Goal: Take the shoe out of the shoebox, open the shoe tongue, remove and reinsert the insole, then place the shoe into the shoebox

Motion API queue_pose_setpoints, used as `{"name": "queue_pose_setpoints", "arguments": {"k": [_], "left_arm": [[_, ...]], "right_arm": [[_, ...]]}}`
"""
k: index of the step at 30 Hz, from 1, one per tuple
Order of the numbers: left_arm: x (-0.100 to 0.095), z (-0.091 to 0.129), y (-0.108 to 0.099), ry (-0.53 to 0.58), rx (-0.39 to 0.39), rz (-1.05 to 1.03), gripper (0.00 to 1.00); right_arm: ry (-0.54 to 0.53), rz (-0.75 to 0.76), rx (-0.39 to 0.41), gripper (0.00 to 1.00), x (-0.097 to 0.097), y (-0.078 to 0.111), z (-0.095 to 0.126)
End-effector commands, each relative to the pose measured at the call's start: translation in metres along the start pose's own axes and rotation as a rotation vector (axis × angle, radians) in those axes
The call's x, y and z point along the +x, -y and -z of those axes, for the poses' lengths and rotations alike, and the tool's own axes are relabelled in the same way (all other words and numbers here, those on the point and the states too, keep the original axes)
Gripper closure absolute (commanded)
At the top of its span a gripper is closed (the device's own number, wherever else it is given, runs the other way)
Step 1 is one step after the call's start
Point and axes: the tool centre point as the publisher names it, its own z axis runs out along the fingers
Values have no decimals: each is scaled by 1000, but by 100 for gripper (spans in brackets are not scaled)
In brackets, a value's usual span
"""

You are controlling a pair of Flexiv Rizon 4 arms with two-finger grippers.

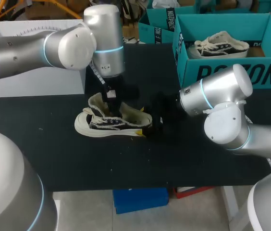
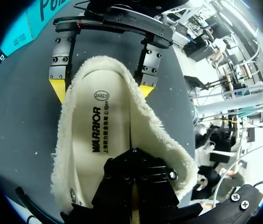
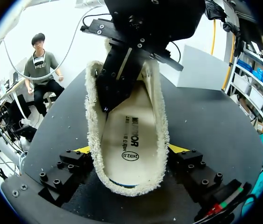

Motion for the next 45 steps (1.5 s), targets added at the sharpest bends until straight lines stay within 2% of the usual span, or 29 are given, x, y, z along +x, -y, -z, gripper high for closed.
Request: {"name": "queue_pose_setpoints", "arguments": {"k": [1,19,20,21,22,32,35,38,40,45], "left_arm": [[0,-6,2,0,-1,0,100],[-2,-12,2,8,9,-2,100],[-2,-12,1,9,11,-1,96],[-2,-11,1,10,12,0,76],[-2,-11,0,11,14,0,64],[-2,-7,-9,117,-7,24,69],[1,-6,-13,191,-17,33,71],[5,-5,-16,282,-32,43,78],[8,-4,-18,338,-39,43,72],[12,-8,-24,430,-62,23,81]], "right_arm": [[0,-1,0,100,-1,0,0],[0,-1,0,100,-1,0,0],[0,-1,0,100,-1,0,0],[0,-1,0,100,-1,0,0],[0,-1,0,100,-1,0,0],[0,-1,0,100,-1,0,0],[0,-1,0,100,-1,0,0],[0,-1,0,100,-1,0,0],[0,-1,0,100,-1,0,0],[0,-1,0,100,-1,0,0]]}}
